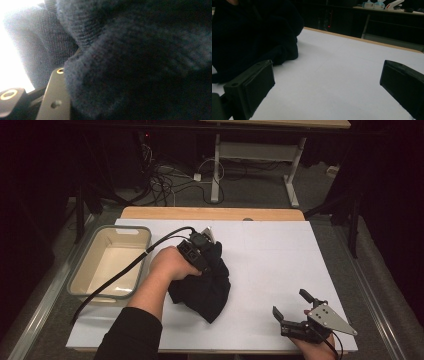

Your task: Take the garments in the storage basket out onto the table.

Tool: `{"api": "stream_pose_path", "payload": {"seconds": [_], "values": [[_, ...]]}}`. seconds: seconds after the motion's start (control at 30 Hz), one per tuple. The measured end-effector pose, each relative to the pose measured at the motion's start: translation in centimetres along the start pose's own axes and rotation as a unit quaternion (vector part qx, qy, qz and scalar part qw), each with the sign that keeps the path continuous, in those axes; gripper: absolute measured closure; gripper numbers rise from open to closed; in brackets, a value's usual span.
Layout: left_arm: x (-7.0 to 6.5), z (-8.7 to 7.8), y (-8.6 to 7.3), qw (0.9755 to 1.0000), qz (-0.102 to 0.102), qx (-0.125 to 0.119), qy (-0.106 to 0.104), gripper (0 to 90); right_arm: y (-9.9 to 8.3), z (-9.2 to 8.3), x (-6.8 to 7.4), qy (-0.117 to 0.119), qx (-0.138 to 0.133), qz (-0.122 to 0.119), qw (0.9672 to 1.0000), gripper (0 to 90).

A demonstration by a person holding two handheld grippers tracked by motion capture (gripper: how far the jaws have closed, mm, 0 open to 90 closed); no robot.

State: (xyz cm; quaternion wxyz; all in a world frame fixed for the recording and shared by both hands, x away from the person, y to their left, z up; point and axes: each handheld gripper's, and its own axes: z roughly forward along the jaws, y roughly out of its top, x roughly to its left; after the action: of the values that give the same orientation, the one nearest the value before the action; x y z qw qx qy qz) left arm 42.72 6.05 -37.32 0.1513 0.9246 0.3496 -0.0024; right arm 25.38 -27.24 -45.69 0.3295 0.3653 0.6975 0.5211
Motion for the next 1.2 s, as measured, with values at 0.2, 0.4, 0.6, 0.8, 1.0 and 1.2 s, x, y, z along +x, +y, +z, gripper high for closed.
{"api": "stream_pose_path", "payload": {"seconds": [0.2, 0.4, 0.6, 0.8, 1.0, 1.2], "values": [[0.1, 1.5, -0.5, 0.9998, -0.008, -0.02, -0.006, 48.9, 0.0, 0.0, 0.0, 0.0, 0.001, 0.0, 1.0, 0.0], [0.0, 2.6, -1.2, 0.9989, -0.002, -0.046, -0.006, 48.0, -0.1, 0.2, 0.2, 0.001, 0.004, -0.002, 1.0, 0.0], [-0.1, 3.8, -2.0, 0.9968, -0.003, -0.08, -0.004, 46.5, -0.1, 0.3, 0.4, 0.003, 0.005, -0.005, 1.0, 0.0], [-0.3, 4.8, -3.0, 0.992, -0.009, -0.126, -0.003, 39.2, -0.2, 0.4, 0.6, 0.005, 0.008, -0.008, 0.9999, 0.0], [-0.3, 5.3, -4.4, 0.9838, -0.004, -0.179, -0.002, 27.8, -0.3, 0.5, 0.8, 0.008, 0.01, -0.008, 0.9999, 0.0], [0.1, 5.8, -6.2, 0.9709, -0.017, -0.238, -0.018, 18.0, -0.4, 0.6, 1.0, 0.011, 0.013, -0.012, 0.9998, 0.0]]}}
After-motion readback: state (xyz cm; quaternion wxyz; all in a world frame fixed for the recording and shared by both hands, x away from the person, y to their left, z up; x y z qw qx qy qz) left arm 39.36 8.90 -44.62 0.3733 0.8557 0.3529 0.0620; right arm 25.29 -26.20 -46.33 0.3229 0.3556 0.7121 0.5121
